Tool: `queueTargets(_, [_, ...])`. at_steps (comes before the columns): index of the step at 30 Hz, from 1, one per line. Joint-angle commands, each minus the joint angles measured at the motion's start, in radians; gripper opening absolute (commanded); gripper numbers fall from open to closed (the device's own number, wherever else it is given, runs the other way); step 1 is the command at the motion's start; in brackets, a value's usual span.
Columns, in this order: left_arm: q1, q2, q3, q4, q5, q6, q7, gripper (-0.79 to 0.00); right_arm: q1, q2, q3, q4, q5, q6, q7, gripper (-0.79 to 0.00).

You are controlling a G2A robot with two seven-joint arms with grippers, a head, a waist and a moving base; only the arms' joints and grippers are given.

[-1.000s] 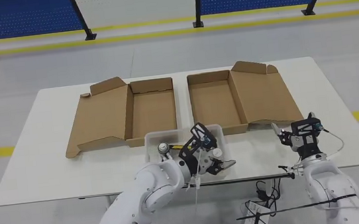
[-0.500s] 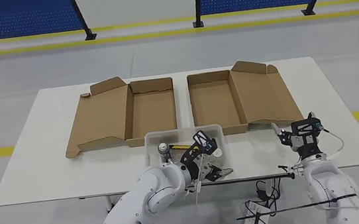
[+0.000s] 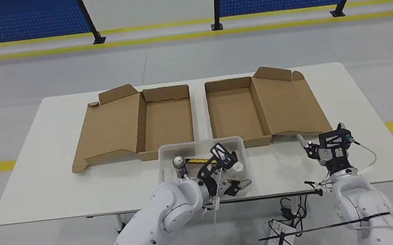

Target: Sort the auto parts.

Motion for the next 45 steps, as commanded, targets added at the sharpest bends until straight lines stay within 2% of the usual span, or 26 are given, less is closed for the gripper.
queueTargets(1, [0.000,0.000,0.000,0.000,0.002,0.002,0.001,-0.785,0.000,0.000,0.000,0.000,0.000,0.000,0.000,0.000])
queueTargets(12, [0.015,0.003,-0.019,-0.036,0.010,-0.003,0.035,-0.785,0.000,0.000,0.000,0.000,0.000,0.000,0.000,0.000])
queueTargets(19, [0.023,0.009,-0.069,-0.112,-0.012,0.014,0.050,-0.785,0.000,0.000,0.000,0.000,0.000,0.000,0.000,0.000])
queueTargets(27, [0.035,0.023,-0.139,-0.225,-0.045,-0.014,-0.006,-0.785,0.000,0.000,0.000,0.000,0.000,0.000,0.000,0.000])
queueTargets(33, [0.067,0.031,-0.166,-0.325,-0.153,-0.056,-0.064,-0.785,0.000,0.000,0.000,0.000,0.000,0.000,0.000,0.000])
queueTargets(40, [0.101,0.041,-0.190,-0.398,-0.307,-0.102,-0.119,-0.785,0.000,0.000,0.000,0.000,0.000,0.000,0.000,0.000])
queueTargets(45, [0.089,0.051,-0.200,-0.424,-0.447,-0.197,-0.204,-0.785,0.000,0.000,0.000,0.000,0.000,0.000,0.000,0.000])
